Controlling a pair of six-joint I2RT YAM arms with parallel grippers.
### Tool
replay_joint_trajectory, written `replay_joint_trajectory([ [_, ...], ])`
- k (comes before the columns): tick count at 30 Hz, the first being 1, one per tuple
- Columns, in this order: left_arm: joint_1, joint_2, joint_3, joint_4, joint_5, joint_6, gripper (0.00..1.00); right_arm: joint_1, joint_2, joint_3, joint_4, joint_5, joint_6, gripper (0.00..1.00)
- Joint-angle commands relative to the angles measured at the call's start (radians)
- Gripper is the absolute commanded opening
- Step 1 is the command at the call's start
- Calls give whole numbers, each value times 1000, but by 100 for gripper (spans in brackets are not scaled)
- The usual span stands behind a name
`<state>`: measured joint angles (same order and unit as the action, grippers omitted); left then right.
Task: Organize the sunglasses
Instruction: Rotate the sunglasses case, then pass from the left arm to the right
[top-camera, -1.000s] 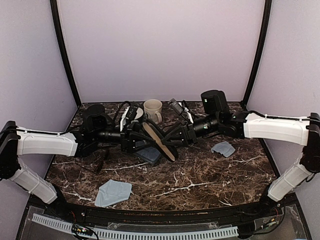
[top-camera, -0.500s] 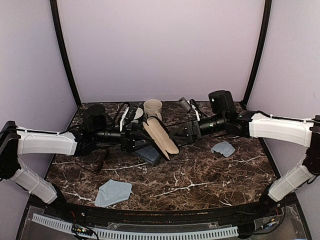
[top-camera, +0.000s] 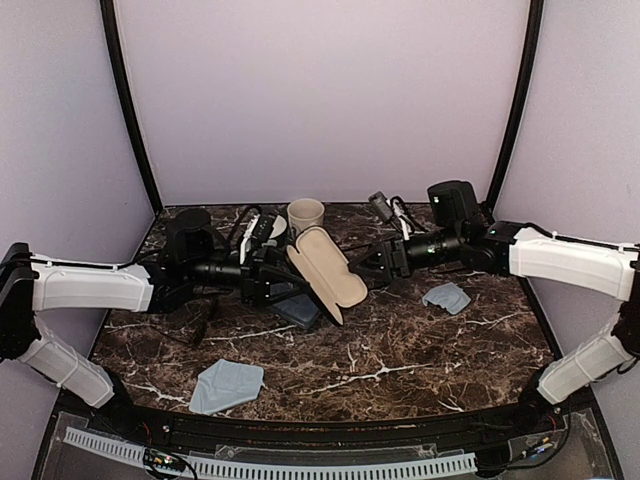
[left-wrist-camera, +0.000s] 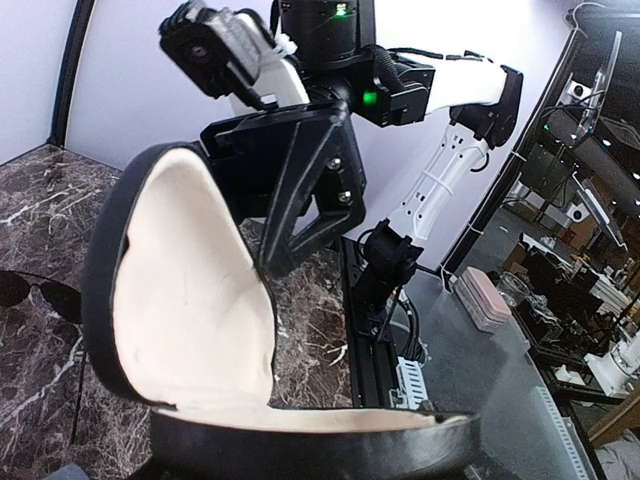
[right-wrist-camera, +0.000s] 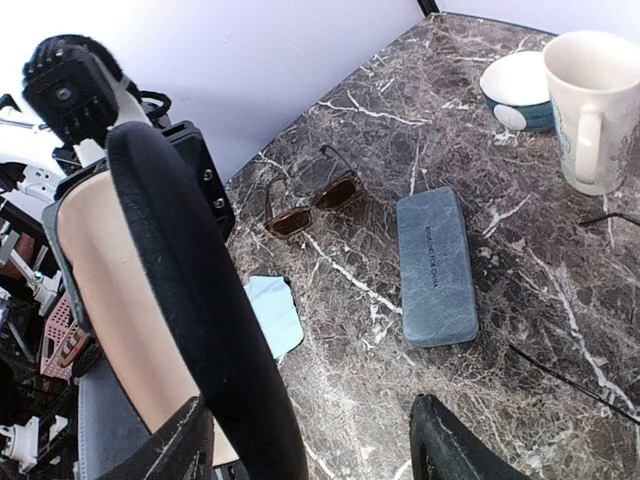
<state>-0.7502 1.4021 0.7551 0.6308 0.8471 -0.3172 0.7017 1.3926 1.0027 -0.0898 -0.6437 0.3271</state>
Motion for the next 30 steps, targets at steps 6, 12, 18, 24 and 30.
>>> replay_joint_trajectory([
  [6,-7,3,72,-49,-13,12,0,60,-52,59,-111,137,-137,71],
  [12,-8,14,83,-48,1,7,0,94,9,127,-187,215,-204,63],
  [18,-8,21,84,-55,4,11,0,115,39,173,-208,238,-236,40],
  [24,-8,27,84,-69,-4,16,0,131,35,177,-202,241,-244,29],
  [30,-8,31,82,-67,-5,14,0,138,37,173,-203,245,-246,21],
])
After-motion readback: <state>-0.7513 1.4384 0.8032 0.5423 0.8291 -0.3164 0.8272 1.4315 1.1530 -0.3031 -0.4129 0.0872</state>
